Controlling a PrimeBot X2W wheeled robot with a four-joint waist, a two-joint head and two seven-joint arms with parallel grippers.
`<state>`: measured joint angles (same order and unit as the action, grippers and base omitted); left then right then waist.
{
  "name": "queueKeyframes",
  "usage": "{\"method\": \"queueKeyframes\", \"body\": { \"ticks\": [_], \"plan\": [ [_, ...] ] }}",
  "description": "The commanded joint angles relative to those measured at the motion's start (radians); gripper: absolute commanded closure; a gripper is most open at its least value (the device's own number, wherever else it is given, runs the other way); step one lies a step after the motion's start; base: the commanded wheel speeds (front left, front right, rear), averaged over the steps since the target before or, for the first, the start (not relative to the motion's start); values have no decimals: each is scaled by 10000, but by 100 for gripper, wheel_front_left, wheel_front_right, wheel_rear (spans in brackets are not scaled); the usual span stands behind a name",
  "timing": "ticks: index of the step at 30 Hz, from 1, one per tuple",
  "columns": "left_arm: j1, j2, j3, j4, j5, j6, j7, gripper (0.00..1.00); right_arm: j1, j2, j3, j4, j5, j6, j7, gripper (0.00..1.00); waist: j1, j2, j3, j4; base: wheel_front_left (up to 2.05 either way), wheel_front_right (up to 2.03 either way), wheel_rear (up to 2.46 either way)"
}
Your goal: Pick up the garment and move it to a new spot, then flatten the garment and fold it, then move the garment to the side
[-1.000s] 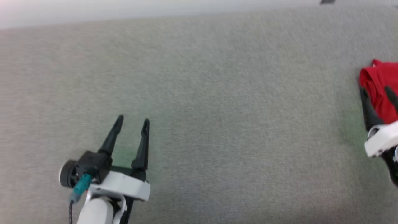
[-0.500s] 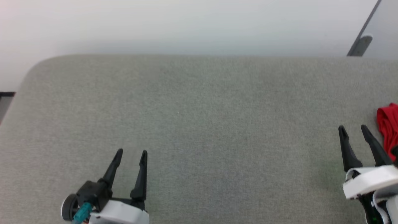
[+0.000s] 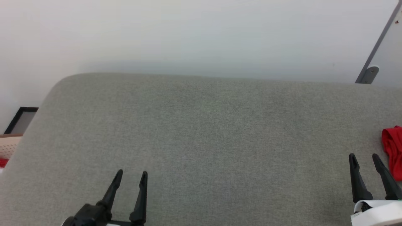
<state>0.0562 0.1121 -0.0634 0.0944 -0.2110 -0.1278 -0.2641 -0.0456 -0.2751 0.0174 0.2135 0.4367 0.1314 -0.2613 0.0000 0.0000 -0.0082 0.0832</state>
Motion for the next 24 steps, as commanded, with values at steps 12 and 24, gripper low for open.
{"method": "queueKeyframes", "body": {
  "ticks": [12, 24],
  "plan": [
    [970, 163, 261, -789, -542, -38, 7, 0, 1274, 553, -742, -1442, -357, -16, 55, 0, 0, 0, -181, 271, 0, 0, 0],
    [991, 196, 147, -880, -872, -38, 7, 0, 1496, 769, -936, -1848, -352, -16, 200, 0, 0, 0, -147, 256, 0, 0, 0]
  ]
}}
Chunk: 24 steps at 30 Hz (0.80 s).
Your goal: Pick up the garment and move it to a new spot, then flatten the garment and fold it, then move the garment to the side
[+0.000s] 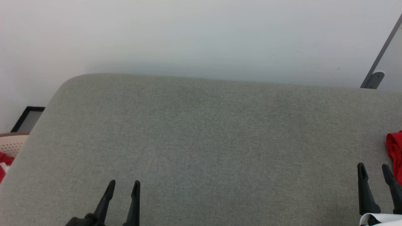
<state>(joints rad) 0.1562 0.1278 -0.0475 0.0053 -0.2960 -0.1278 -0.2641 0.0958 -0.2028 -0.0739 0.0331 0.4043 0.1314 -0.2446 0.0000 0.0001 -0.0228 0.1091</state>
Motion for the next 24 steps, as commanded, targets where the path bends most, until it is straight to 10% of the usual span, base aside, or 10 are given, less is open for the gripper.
{"method": "queueKeyframes", "body": {
  "ticks": [1, 20, 21, 24],
  "plan": [
    [-17, 52, -25, 21, -24, -38, 7, 0, 82, 49, -23, -49, -20, -16, 33, 0, 0, -1, -1, -2, 0, 0, 0],
    [1, 44, 213, -16, -76, -39, 7, 0, -16, 121, 252, -95, 165, -16, 60, 0, 0, -1, 59, -84, 0, 0, 0],
    [-12, 22, 176, 53, -81, 2, -3, 100, 0, 96, 229, -39, 170, 2, 72, 100, 0, -1, 48, -67, 0, 0, 0],
    [73, -42, 141, 325, -112, 4, 4, 100, 59, 232, 241, 245, 205, 2, 82, 100, 0, -1, 49, -68, 0, 0, 0]
  ]
}}
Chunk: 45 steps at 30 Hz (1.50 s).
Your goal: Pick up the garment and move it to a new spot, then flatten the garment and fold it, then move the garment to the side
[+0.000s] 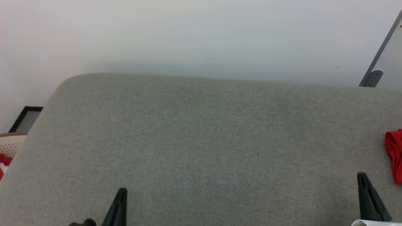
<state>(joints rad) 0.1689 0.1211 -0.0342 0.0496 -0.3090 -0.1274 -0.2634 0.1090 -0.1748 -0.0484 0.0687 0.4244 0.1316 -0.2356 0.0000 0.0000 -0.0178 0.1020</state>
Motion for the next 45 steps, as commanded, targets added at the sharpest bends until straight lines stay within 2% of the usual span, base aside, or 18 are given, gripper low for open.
{"method": "queueKeyframes", "body": {
  "ticks": [1, 11, 45],
  "plan": [
    [-72, 16, 8, -116, -167, 3, 27, 100, -97, -30, -17, -93, 170, 0, 35, 100, 0, 0, 1, -5, 0, 0, 0],
    [-484, 18, 102, 184, -2218, 10, 485, 100, -424, 139, -94, 176, 1946, -2, 536, 100, 0, 0, 19, -96, 0, 0, 0],
    [-1453, -86, 418, 916, -6891, -20, 1634, 100, -1183, 566, -304, 814, 6075, -6, 1737, 100, 0, 0, 75, -366, 0, 0, 0]
  ]
}}
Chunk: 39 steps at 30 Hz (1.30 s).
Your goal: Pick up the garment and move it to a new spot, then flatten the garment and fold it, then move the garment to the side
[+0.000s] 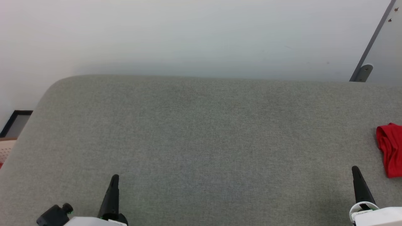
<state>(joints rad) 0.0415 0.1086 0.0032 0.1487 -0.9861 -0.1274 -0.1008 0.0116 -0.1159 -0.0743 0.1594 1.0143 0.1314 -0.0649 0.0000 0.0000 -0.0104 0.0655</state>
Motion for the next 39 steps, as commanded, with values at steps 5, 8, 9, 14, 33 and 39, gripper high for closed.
{"method": "queueKeyframes", "body": {
  "ticks": [5, 8, 9, 14, 33, 39],
  "plan": [
    [-305, 13, 98, 7, -682, -23, 158, 100, -309, 34, -73, -13, 671, -4, 176, 100, 0, 0, 9, -41, 0, 0, 0],
    [-361, -3, 131, 57, -1002, -24, 248, 100, -349, 69, -91, 36, 957, -5, 263, 100, 0, 0, 14, -66, 0, 0, 0],
    [-384, -7, 142, 74, -1109, -25, 282, 100, -364, 81, -96, 50, 1048, -5, 296, 100, 0, 0, 16, -74, 0, 0, 0],
    [-500, -34, 195, 148, -1621, -27, 423, 100, -457, 132, -121, 124, 1524, -5, 426, 100, 0, 0, 24, -115, 0, 0, 0],
    [-869, -138, 398, 427, -3344, -36, 924, 100, -758, 310, -213, 372, 3093, -8, 908, 100, 0, 0, 56, -270, 0, 0, 0],
    [-969, -176, 461, 509, -3827, -39, 1084, 100, -825, 363, -243, 451, 3525, -9, 1033, 100, 0, 0, 66, -319, 0, 0, 0]
  ]
}}
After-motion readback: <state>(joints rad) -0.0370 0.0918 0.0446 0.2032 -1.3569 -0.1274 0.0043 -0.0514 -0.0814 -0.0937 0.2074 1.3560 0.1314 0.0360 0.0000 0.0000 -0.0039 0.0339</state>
